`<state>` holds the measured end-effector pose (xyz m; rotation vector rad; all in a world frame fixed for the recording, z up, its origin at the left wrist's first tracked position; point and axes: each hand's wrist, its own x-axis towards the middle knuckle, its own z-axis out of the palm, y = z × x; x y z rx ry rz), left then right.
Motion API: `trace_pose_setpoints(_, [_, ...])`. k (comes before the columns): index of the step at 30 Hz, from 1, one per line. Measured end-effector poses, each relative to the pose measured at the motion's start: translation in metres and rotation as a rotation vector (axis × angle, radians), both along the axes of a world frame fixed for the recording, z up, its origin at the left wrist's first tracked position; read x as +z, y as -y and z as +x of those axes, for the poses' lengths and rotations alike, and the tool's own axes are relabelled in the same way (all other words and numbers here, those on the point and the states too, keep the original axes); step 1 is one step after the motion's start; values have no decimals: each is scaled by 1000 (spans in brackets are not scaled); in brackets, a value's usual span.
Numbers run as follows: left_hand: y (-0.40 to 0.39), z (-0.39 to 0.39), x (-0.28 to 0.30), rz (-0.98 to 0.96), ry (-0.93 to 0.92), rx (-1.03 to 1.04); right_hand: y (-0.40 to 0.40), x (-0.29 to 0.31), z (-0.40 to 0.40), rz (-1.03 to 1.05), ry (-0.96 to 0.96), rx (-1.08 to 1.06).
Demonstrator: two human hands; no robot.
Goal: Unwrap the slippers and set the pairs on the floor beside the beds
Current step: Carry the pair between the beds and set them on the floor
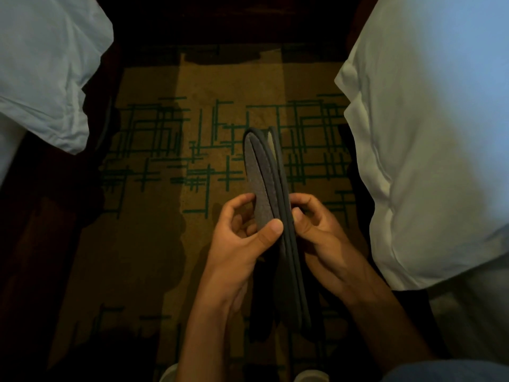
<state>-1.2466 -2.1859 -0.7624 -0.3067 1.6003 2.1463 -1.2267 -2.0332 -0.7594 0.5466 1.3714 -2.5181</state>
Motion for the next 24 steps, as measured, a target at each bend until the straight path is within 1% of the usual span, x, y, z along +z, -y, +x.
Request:
trace_pose_setpoints(3, [-1, 0, 3, -73, -18, 45, -3, -2, -2, 46, 31, -69])
trace_pose_setpoints(9, [2, 1, 10, -241, -65, 138, -10, -8, -3, 228, 53, -149])
trace_pose_setpoints(14, [7, 1, 12, -377, -41, 201, -14, -16, -1, 255, 44, -201])
trace_pose_setpoints(19, [14, -1, 6, -305, 42, 298, -16, -24, 3, 274, 45, -272])
trace_pose_setpoints(24, [21, -2, 3, -220, 115, 313, -18, -32, 4, 286, 104, -304])
